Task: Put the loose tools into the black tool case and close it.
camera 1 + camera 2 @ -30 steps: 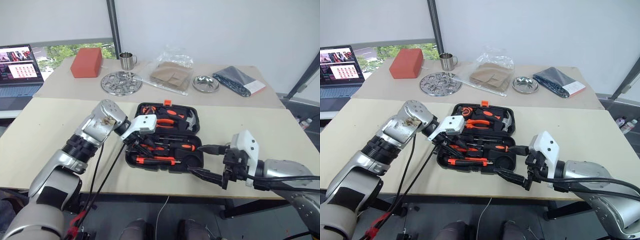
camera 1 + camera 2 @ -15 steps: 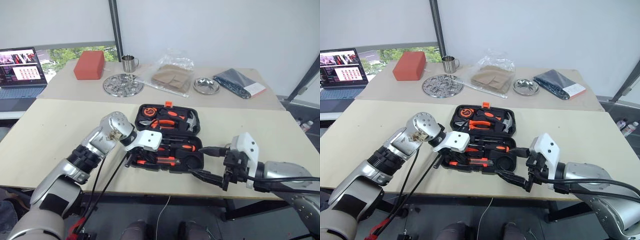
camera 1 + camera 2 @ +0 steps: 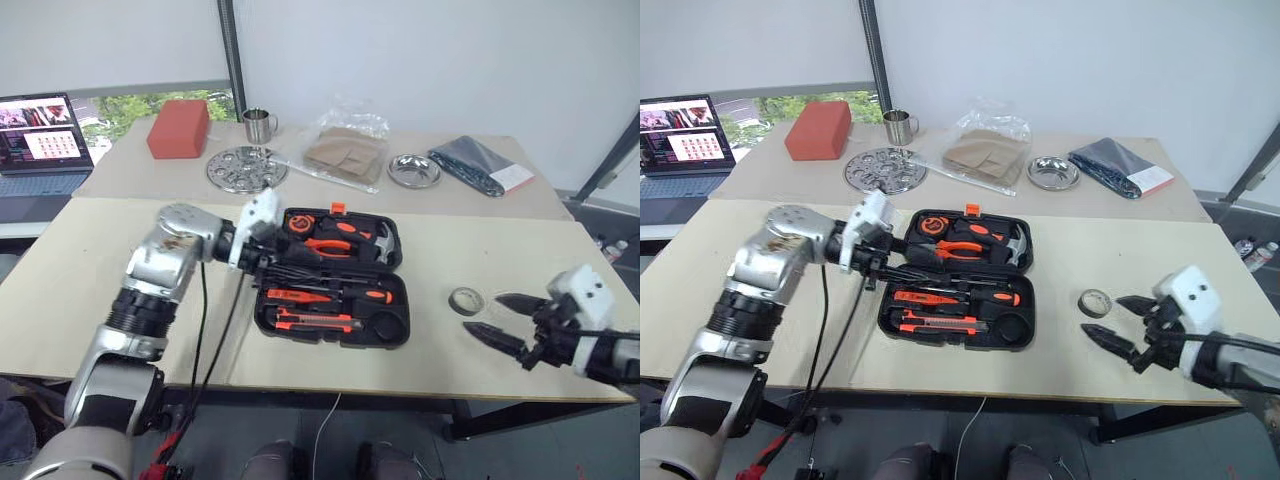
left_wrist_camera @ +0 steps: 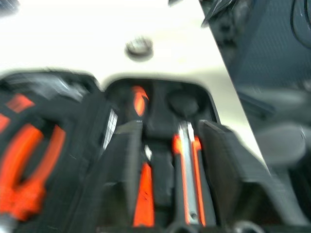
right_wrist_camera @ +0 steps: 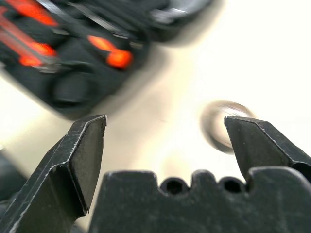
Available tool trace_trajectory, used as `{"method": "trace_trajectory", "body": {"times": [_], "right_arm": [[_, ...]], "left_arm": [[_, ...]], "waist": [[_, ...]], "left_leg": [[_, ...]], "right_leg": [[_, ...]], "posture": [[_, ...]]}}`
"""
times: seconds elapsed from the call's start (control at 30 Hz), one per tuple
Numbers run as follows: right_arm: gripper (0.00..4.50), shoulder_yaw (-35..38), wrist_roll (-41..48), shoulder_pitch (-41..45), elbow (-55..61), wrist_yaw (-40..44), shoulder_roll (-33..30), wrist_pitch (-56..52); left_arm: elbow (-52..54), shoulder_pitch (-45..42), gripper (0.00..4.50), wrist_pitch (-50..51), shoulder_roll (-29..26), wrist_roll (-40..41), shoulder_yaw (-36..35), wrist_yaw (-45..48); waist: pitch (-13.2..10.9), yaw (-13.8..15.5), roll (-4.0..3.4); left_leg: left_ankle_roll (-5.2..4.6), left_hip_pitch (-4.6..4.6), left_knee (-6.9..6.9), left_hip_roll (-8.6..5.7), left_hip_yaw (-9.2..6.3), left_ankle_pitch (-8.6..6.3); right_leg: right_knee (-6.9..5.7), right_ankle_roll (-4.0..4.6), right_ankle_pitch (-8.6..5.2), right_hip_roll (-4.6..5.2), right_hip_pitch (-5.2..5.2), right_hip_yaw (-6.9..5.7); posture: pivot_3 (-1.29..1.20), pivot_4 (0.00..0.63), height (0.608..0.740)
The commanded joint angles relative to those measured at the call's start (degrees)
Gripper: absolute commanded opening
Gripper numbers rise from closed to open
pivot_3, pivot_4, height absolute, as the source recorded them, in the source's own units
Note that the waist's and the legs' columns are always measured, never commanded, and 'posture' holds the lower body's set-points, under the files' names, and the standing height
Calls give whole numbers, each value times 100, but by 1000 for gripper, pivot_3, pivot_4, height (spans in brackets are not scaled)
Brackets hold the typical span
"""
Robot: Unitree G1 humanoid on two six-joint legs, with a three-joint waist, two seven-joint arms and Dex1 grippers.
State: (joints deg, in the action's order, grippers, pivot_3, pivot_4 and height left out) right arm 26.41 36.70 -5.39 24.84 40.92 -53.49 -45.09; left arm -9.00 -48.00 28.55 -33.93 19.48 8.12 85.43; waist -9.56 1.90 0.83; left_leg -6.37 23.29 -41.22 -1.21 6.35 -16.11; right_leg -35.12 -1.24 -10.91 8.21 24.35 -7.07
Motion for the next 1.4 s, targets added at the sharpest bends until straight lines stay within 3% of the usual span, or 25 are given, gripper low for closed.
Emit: {"method": "trace_trajectory", "body": {"times": [0.03,0.07,0.37,0.4,0.57,0.63,0.8,1.0,1.2,1.23,1.3,1.4], "right_arm": [[4500,-651,-477,488,-545,114,0,465],[4500,-815,-568,613,-659,147,26,535],[4500,-2260,-1622,1679,-1966,33,389,773],[3991,-2303,-1680,1721,-2059,38,411,800],[2490,-2222,-1590,1864,-2148,194,568,835],[1680,-2143,-1551,1849,-2065,254,589,879],[48,-1893,-1001,1716,-1183,787,400,650],[48,-2089,43,1845,452,1275,237,-42],[48,-3147,-530,2281,575,829,372,-320],[821,-3358,-779,2342,448,737,367,-264],[1313,-3687,-1221,2432,246,658,304,-63],[2425,-3682,-1135,2547,269,804,366,-90]], "left_arm": [[509,118,4075,215,-4,340,-19,19],[542,129,4405,219,18,334,-3,-41],[705,146,4405,331,-57,313,214,-208],[712,144,4500,337,-68,319,217,-207],[802,220,4500,310,-224,300,240,-133],[801,255,4500,267,-267,277,252,-131],[815,291,4500,207,-304,279,287,-121],[881,409,4500,110,-372,252,363,-76],[1035,508,4500,158,-429,284,354,-147],[1054,515,4500,174,-437,289,344,-171],[1097,528,4500,205,-457,303,335,-212],[1164,552,4500,259,-504,331,307,-258]], "waist": [[-1,-38,0],[-2,-50,-1],[-5,-93,-8],[-6,-98,-10],[-7,-129,-10],[-8,-136,-13],[-15,-127,-24],[-20,-131,-33],[-21,-115,-32],[-21,-106,-32],[-21,-96,-32],[-21,-114,-33]], "left_leg": [[1,-2,2,1,2,0],[2,-2,2,1,1,0],[7,-1,11,-3,0,2],[7,-1,13,-4,0,2],[10,-7,19,-5,2,4],[14,-10,22,-3,3,6],[39,-12,24,-4,4,-6],[52,-12,24,1,2,-13],[55,-10,20,-4,2,-16],[56,-8,20,-5,1,-16],[57,-6,20,-10,1,-17],[56,-2,20,-15,3,-16]], "right_leg": [[1,-1,-1,-2,0,0],[0,-1,-1,-1,0,0],[2,-1,-2,4,1,1],[2,-1,-2,5,1,1],[7,-3,-3,0,-4,-8],[7,-3,-3,-2,-3,-11],[6,-3,-3,0,-3,-9],[7,-2,-3,-3,-2,-9],[7,-2,-3,9,0,-5],[7,-2,-3,10,0,-5],[6,-2,-2,13,1,-6],[6,-3,-3,11,4,-11]], "posture": [[0,150,734],[0,150,734],[0,150,734],[0,150,734],[0,150,734],[0,150,734],[0,150,734],[0,150,734],[0,150,734],[0,150,734],[0,150,734],[0,150,734]]}}
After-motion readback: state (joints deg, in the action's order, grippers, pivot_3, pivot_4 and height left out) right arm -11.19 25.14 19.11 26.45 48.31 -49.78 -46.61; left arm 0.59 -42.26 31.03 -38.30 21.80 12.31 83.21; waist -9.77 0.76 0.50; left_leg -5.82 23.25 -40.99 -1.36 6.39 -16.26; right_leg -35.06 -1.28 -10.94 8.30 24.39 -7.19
